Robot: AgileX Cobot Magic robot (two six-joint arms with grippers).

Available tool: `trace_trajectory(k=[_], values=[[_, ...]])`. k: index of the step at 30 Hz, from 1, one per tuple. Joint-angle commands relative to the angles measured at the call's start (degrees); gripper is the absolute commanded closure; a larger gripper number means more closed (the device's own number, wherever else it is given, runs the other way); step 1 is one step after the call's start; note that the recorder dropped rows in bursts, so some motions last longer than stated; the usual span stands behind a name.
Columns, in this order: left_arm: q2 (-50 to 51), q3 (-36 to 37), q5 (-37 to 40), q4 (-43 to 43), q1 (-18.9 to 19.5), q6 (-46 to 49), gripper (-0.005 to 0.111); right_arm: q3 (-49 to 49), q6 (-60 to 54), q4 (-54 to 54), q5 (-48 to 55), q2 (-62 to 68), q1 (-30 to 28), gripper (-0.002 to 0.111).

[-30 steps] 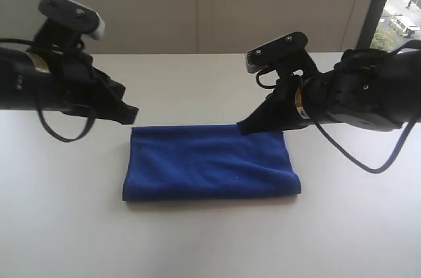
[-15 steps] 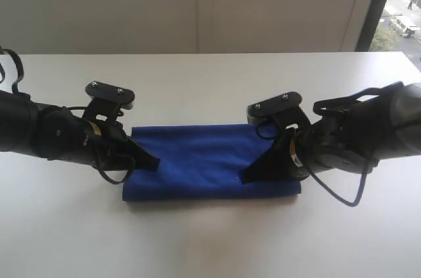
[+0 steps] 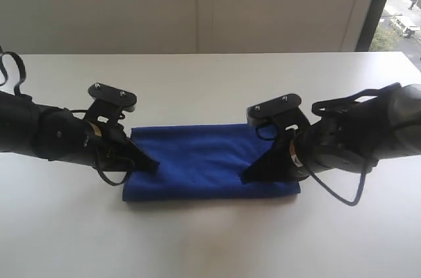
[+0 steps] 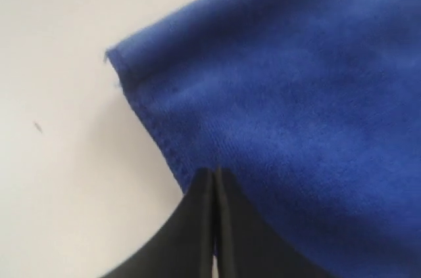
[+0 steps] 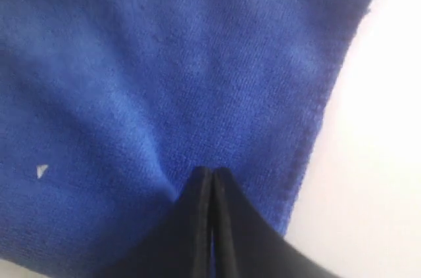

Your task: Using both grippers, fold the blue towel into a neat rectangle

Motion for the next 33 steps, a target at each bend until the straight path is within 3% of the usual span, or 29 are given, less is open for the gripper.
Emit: trace_trajectory(k=[1,6,15,21,26,29,33], values=[[-7.7,0.2,0.4,-0.6,0.0,5.5,0.107,-1.8,-0.4,0.0,2.4,-7.2,0.1,0.108],[-20.5,0.2,3.9,-0.6,0.0,5.7,0.107,-1.8,-0.4,-0.4,5.4,-18.5,0.0,0.108],[-48.4,2.8,18.7,-0.2,0.0,5.7,0.107,5.5,-0.3,-0.5,13.2,-45.7,-0.2,0.108],[-69.5,14.7,20.8,-0.2,0.0,5.5,0.107,16.2,2.8,2.1,18.8,-66.1,-0.2,0.108],[-84.2,27.6,20.9,-0.2,0.0,5.3,0.107,26.8,3.8,5.1,17.5,-77.3,-0.2,0.108],[-88.6,35.7,17.8,-0.7,0.0,3.7,0.107,32.8,6.8,5.1,11.4,-79.1,-0.2,0.108],[-90.5,48.1,10.1,-0.8,0.0,-0.7,0.107,44.4,5.8,4.9,-6.1,-79.1,-0.2,0.108]])
